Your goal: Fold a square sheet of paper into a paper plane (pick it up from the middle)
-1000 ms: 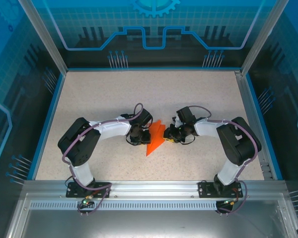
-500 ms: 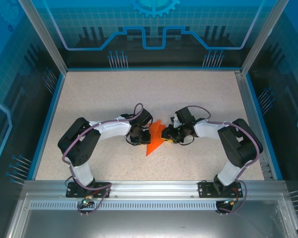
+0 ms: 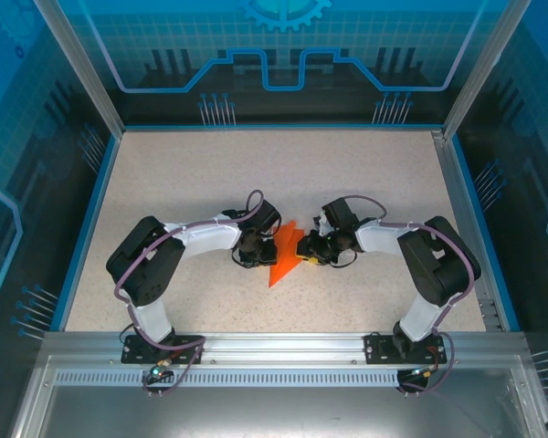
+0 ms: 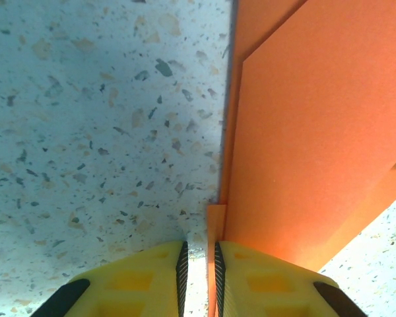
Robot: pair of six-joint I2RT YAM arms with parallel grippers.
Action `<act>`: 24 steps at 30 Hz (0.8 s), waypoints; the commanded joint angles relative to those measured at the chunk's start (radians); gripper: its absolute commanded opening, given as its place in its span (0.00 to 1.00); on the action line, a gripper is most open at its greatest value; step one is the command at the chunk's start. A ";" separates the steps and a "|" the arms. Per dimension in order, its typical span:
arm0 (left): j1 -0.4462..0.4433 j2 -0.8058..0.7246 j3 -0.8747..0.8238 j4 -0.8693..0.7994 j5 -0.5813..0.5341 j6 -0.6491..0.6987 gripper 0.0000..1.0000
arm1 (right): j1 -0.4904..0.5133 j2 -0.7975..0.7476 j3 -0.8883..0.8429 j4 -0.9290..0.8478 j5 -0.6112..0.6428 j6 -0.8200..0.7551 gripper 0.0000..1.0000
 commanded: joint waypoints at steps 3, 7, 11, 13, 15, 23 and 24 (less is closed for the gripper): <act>-0.017 0.026 0.009 -0.003 0.007 0.017 0.21 | 0.011 0.032 0.010 0.086 -0.061 0.026 0.34; -0.017 0.025 0.010 -0.003 0.007 0.017 0.21 | 0.008 0.023 0.017 0.083 -0.060 0.027 0.34; -0.018 0.027 0.011 -0.005 0.007 0.018 0.21 | 0.009 0.018 0.023 0.067 -0.051 0.021 0.35; -0.018 0.026 0.009 -0.004 0.008 0.018 0.21 | 0.009 0.006 0.030 0.030 -0.018 0.003 0.35; -0.018 0.026 0.011 -0.004 0.009 0.018 0.21 | 0.009 -0.011 0.040 -0.031 0.045 -0.021 0.36; -0.017 0.026 0.008 -0.002 0.009 0.018 0.21 | 0.002 0.008 0.056 -0.074 0.086 -0.047 0.38; -0.016 0.026 0.007 -0.001 0.009 0.018 0.21 | 0.001 0.014 0.053 -0.068 0.077 -0.044 0.38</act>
